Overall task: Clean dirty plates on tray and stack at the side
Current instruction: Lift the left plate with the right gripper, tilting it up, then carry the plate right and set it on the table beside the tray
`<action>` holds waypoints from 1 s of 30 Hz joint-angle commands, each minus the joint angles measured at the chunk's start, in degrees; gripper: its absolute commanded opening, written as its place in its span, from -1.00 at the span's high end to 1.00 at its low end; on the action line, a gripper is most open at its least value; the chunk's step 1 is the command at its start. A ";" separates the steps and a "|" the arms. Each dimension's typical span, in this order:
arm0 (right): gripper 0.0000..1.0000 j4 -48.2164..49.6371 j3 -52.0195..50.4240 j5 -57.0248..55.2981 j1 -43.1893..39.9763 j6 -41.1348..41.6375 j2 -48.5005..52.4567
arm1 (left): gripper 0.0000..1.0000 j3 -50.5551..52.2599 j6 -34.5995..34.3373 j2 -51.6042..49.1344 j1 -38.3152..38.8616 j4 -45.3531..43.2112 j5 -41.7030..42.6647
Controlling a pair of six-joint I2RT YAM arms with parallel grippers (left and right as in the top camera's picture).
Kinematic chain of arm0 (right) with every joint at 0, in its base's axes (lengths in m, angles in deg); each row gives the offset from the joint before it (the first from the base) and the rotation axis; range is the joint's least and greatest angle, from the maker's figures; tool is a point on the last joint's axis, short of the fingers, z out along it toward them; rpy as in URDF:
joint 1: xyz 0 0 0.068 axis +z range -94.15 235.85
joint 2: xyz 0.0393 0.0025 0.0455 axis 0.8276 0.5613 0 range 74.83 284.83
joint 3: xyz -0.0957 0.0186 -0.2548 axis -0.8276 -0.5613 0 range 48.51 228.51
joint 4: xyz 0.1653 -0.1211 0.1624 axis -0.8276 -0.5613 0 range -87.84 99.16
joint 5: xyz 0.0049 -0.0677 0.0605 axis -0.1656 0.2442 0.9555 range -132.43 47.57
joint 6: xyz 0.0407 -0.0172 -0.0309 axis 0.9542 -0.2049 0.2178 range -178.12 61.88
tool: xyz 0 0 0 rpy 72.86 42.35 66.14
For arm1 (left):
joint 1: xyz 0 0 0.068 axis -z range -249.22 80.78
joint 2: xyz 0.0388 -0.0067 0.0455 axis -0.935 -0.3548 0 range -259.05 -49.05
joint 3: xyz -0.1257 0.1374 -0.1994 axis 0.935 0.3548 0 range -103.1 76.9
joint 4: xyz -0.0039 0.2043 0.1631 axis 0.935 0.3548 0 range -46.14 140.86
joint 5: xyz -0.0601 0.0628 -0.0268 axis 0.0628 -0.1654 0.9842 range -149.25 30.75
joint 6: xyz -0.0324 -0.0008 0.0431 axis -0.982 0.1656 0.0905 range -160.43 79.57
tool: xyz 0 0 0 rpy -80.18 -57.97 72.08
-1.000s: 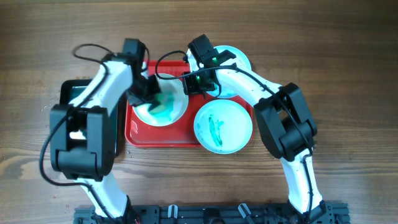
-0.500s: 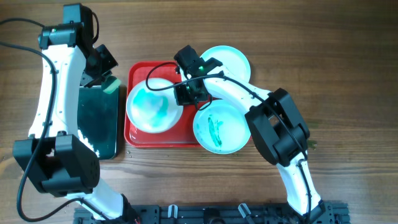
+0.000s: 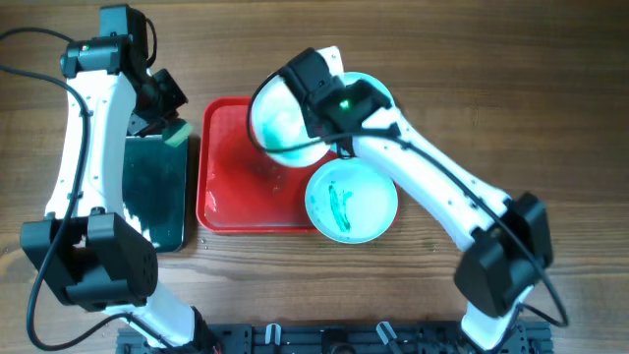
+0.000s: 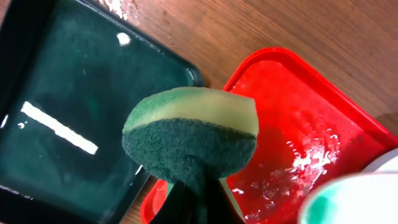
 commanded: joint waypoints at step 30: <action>0.92 0.42 0.11 -13.29 16.76 0.76 -0.39 | 0.92 -0.59 -0.61 0.66 0.02 -3.76 4.61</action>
